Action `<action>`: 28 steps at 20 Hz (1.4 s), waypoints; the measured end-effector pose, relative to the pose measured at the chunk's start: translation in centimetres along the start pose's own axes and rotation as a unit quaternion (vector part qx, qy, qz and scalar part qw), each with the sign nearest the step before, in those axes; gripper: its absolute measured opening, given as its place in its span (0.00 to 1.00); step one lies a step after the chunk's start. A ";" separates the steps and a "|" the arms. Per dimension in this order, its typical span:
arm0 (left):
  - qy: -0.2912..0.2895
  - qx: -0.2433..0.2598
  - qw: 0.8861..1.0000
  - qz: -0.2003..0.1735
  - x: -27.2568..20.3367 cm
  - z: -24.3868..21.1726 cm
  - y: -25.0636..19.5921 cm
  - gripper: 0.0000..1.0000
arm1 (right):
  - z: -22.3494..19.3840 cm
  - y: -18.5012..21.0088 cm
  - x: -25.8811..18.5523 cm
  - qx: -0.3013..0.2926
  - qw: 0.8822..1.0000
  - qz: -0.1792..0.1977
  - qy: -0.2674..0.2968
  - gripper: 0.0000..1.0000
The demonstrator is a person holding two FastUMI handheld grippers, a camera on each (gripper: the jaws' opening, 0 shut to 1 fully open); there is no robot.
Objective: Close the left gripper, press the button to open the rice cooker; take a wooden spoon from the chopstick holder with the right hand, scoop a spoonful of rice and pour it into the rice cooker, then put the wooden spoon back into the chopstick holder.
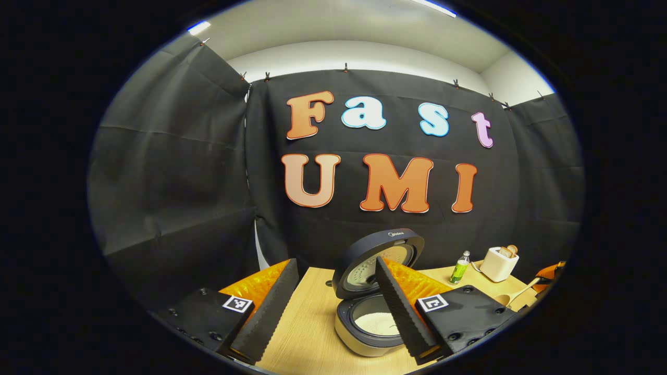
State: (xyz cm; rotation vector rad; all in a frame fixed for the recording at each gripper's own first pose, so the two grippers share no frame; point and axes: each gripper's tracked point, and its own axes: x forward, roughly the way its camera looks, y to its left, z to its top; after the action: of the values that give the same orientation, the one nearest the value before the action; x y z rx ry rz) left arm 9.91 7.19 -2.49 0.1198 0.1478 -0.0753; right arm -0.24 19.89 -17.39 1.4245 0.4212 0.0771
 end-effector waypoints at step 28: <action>-0.007 0.000 1.000 0.004 -2.3 -1.4 4.5 0.97 | -16.0 14.2 11.6 -0.152 0.981 0.063 0.098 0.14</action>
State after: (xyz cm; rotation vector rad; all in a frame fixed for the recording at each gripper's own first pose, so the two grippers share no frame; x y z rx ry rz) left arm 7.82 11.93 -3.00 0.1195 0.1341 -0.0687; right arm 8.03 40.61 -7.77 1.1437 0.4594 0.3733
